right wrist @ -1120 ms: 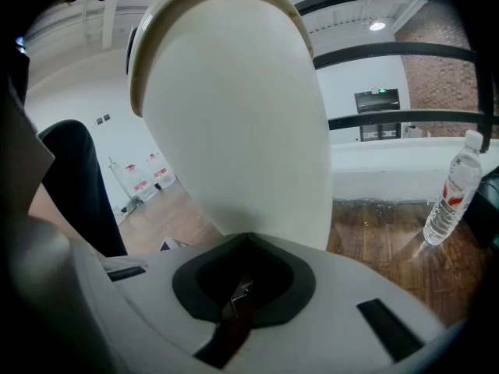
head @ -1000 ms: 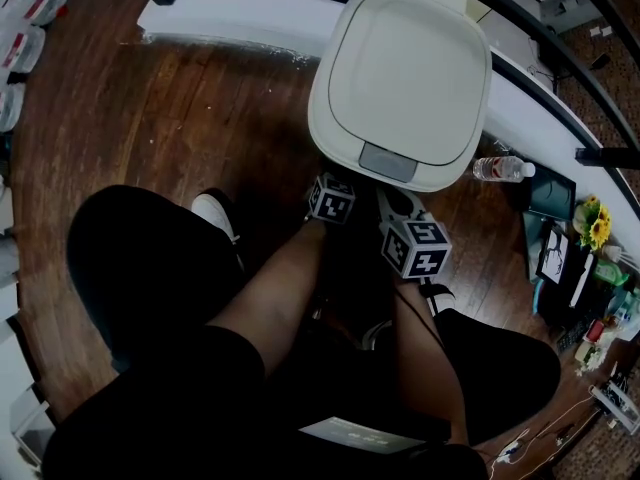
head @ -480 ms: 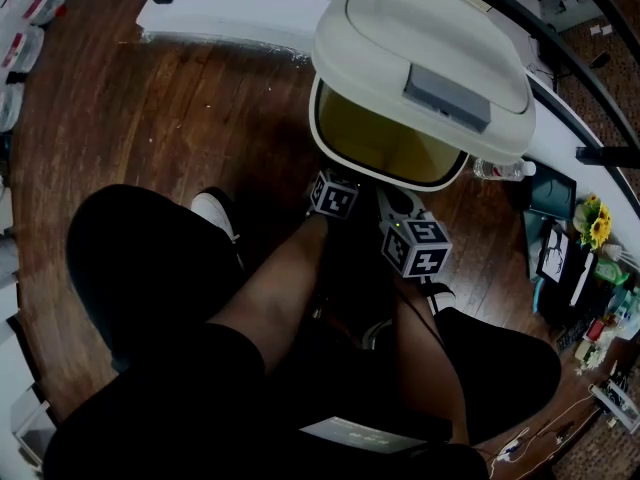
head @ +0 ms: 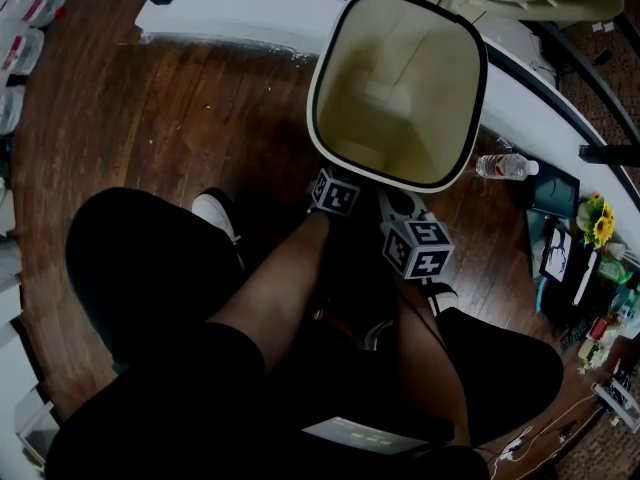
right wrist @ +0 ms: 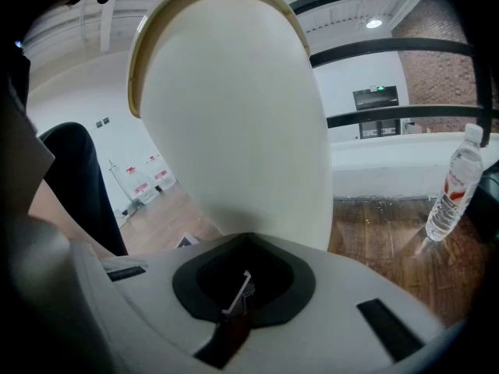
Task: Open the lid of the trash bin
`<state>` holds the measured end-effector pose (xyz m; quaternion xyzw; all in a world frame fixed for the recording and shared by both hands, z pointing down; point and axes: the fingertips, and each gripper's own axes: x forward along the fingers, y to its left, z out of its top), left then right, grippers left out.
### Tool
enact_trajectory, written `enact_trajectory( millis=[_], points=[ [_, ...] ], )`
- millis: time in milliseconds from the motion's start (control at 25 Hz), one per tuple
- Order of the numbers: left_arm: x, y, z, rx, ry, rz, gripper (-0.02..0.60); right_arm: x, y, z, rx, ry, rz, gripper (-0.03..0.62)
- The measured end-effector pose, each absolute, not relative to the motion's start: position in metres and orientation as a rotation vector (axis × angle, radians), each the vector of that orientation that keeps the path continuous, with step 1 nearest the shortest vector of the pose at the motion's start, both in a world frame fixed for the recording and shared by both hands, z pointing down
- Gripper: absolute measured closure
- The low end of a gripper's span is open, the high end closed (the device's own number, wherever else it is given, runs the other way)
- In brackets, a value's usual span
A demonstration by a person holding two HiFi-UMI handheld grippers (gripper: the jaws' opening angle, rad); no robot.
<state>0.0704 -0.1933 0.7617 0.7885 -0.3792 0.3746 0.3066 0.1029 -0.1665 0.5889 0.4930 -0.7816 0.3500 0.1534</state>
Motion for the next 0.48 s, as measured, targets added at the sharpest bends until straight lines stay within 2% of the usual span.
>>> enact_trajectory(
  millis=[480],
  points=[
    [0.0731,-0.1950,0.7632,2.079,-1.029,0.962,0.540,0.1058,-0.1675,0.5899,1.423,-2.241,1.017,0.589]
  ],
)
